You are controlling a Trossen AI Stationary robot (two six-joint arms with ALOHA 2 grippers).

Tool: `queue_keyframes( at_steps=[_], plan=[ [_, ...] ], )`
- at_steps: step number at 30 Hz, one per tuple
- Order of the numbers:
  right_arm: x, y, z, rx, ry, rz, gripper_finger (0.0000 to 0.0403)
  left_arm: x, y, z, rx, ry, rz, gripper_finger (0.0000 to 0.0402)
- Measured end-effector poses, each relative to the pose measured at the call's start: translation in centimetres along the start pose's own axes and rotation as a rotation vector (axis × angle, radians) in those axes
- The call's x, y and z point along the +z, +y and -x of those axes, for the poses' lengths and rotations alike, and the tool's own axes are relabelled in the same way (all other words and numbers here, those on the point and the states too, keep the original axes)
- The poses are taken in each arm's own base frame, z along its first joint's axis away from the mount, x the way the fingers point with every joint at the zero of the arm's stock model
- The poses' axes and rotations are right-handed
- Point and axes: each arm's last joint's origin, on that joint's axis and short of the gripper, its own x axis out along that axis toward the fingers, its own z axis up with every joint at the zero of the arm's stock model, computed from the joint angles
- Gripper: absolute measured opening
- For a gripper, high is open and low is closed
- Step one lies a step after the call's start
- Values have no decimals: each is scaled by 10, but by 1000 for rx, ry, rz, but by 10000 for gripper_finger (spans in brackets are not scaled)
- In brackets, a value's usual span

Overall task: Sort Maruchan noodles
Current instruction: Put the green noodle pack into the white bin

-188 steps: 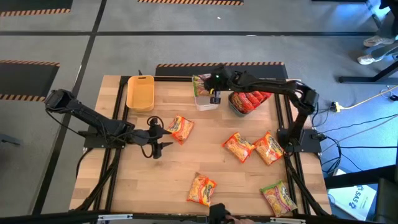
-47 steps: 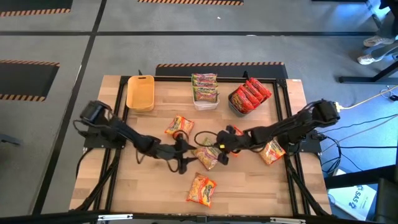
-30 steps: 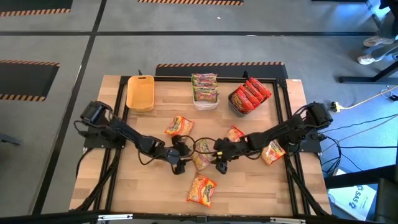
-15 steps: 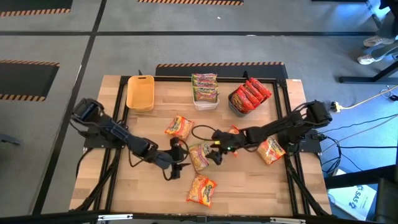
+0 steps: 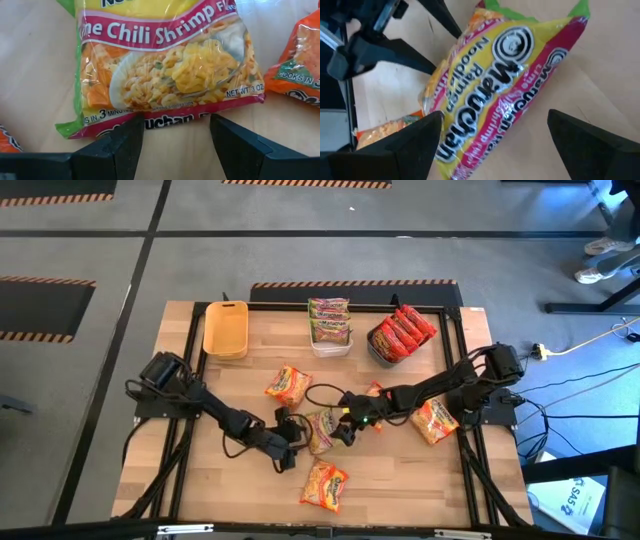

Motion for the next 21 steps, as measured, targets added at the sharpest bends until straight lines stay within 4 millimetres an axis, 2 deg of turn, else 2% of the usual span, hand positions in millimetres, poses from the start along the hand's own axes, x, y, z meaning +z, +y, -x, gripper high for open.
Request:
queue_keyframes(
  at_steps=[6, 14, 21],
  plan=[
    [1, 0, 0, -2, -22, -40, 349, 1, 0, 0, 8, -14, 6, 223],
    [-4, -7, -24, 19, -31, -102, 349, 2, 1, -1, 15, -22, 10, 223],
    [-2, -5, -29, 88, -72, -93, 349, 3, 1, -1, 14, -25, 12, 223]
  ],
)
